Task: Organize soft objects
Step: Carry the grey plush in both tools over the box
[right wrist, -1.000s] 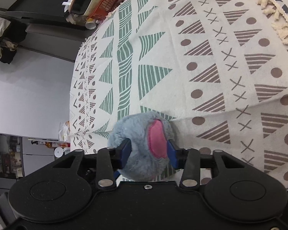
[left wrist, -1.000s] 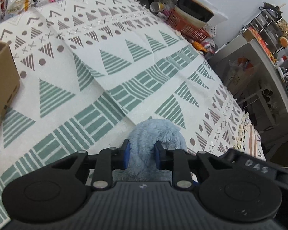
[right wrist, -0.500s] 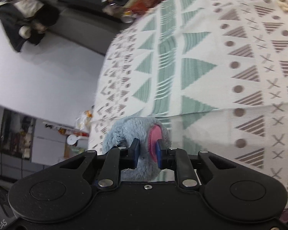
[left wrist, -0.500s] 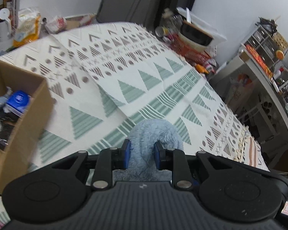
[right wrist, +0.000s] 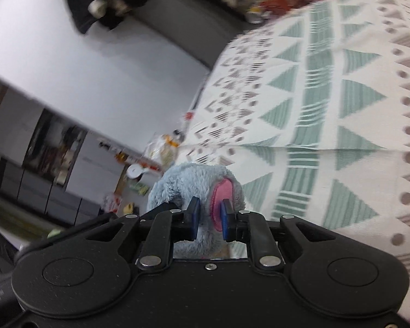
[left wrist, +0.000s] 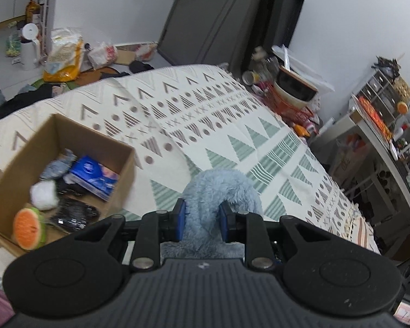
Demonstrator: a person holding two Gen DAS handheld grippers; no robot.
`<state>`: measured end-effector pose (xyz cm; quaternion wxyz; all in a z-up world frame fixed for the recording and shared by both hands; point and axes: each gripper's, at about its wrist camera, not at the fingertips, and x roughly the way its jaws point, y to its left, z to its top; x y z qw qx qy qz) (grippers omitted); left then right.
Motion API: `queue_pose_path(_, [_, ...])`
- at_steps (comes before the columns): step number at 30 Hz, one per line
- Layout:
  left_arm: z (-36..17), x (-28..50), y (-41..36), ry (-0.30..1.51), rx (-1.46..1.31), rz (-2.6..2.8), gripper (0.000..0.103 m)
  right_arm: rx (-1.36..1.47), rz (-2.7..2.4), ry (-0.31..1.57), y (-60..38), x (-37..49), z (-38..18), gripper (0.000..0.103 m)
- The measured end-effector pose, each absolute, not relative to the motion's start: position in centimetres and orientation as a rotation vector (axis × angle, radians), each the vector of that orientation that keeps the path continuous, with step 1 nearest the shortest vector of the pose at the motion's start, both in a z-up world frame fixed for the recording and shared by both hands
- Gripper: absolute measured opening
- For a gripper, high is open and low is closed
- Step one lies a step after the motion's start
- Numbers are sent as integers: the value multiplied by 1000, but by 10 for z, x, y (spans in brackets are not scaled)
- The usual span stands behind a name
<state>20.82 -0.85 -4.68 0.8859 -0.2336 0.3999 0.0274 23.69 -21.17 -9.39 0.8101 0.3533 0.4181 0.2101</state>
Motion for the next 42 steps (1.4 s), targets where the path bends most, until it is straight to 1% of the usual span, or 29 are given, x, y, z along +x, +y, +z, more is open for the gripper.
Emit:
queue_pose_path(10, [-42, 189, 38, 804, -519, 105, 24, 638, 596, 859, -164, 228, -81, 16])
queue_pose_path(26, [-72, 164, 105, 817, -647, 151, 24, 542, 699, 891, -108, 217, -96, 16])
queue_pose_path(32, [-91, 161, 129, 849, -688, 161, 24, 482, 715, 924, -83, 213, -102, 17])
queue_pose_path(37, [-115, 165, 142, 966, -705, 213, 28, 456, 721, 981, -73, 212, -106, 22])
queue_pose_path(38, [-118, 165, 145, 983, -712, 214, 28, 459, 713, 984, -74, 212, -105, 24])
queue_pose_path(39, [-119, 164, 148, 989, -723, 208, 28, 459, 705, 984, -75, 211, -103, 28])
queue_pose_path(40, [-120, 163, 150, 993, -727, 207, 30, 457, 695, 981, -75, 210, -101, 30])
queue_pose_path(42, [-117, 160, 151, 992, -713, 216, 35, 448, 674, 979, -79, 208, -98, 30])
